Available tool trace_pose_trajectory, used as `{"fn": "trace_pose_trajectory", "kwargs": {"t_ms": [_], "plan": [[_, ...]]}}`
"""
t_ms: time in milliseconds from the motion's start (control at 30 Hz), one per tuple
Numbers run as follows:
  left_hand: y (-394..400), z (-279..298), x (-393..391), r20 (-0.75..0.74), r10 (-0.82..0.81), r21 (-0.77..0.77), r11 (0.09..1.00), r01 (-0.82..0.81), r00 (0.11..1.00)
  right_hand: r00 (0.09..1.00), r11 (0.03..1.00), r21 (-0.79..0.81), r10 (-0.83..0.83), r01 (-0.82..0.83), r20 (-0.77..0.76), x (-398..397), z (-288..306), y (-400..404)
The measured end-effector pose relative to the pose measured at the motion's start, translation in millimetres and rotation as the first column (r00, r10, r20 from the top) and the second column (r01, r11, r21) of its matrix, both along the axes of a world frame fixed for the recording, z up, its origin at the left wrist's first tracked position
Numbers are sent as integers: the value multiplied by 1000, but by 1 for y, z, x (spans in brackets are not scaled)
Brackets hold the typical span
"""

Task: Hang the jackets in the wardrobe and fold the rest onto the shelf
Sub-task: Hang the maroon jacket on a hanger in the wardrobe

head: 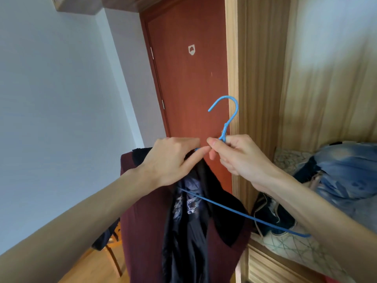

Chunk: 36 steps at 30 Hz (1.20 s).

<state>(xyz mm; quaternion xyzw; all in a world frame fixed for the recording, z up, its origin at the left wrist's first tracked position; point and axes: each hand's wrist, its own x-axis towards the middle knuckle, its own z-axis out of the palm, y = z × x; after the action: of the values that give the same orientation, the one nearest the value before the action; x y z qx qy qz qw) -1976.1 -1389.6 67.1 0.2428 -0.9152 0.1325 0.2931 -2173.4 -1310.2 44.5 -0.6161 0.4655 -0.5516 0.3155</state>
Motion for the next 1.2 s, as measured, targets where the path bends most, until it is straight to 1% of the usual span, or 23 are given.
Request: {"fn": "trace_pose_trajectory", "kwargs": {"t_ms": [133,200,233,300,333,367,400,433,467,500,567,633,667,700,733,767,833,900,933,967,1000,1100,1200], "plan": [[-12,-6,13,82,5,-31,1000,-2,997,994,992,70,104,-105,20,4,-6,-9],[-19,-6,17,64,-2,-62,998,6,998,970,961,134,239,-243,46,0,-2,-17],[-22,-5,20,40,2,-68,998,1,999,939,920,188,334,-343,80,-5,0,-22],[-27,-3,27,-4,37,-55,998,-37,999,854,799,302,484,-520,190,-19,0,-31],[-30,-2,32,-22,55,-41,998,-56,998,817,745,335,515,-577,260,-28,-3,-35],[-32,-2,37,-43,70,-25,997,-71,997,795,714,353,512,-605,326,-36,-10,-38],[-34,-2,42,-67,85,-13,996,-86,994,796,711,370,475,-598,374,-42,-19,-40],[-35,-3,46,-94,101,-9,995,-102,990,822,735,389,415,-556,390,-47,-30,-41],[-34,-3,50,-120,118,-8,993,-120,986,860,772,403,358,-492,364,-48,-43,-42],[-33,-3,52,-144,133,-13,991,-136,981,896,808,404,324,-429,303,-45,-56,-42],[-30,-4,51,-179,147,-21,988,-153,973,943,862,383,309,-333,127,-26,-80,-40],[-27,-3,48,-201,149,-20,988,-156,968,952,912,328,291,-247,-94,5,-99,-35],[-26,-2,47,-207,148,-21,988,-155,967,947,942,269,256,-200,-193,22,-108,-34],[-24,-3,47,-213,145,-21,988,-153,966,937,973,182,188,-138,-293,36,-117,-33],[-23,-4,47,-222,142,-18,989,-150,965,914,996,75,77,-51,-398,48,-125,-33],[-22,-5,48,-234,140,-11,989,-146,962,872,998,-41,-59,45,-486,57,-132,-34],[-21,-8,51,-260,138,5,990,-141,956,761,958,-215,-281,189,-584,64,-143,-36],[-19,-12,55,-277,138,19,990,-138,951,638,913,-293,-409,286,-653,54,-155,-42],[-17,-15,57,-278,140,28,990,-137,950,597,898,-302,-439,321,-671,45,-160,-45],[-16,-18,59,-275,143,39,990,-137,951,582,889,-299,-454,347,-675,35,-164,-48],[-14,-22,61,-269,146,49,989,-137,952,589,888,-293,-455,353,-668,24,-165,-50],[-11,-33,66,-236,155,64,987,-144,959,653,908,-277,-418,314,-632,-3,-159,-54],[-10,-39,71,-211,159,70,987,-147,964,668,884,-276,-465,376,-581,-28,-148,-58]]}}
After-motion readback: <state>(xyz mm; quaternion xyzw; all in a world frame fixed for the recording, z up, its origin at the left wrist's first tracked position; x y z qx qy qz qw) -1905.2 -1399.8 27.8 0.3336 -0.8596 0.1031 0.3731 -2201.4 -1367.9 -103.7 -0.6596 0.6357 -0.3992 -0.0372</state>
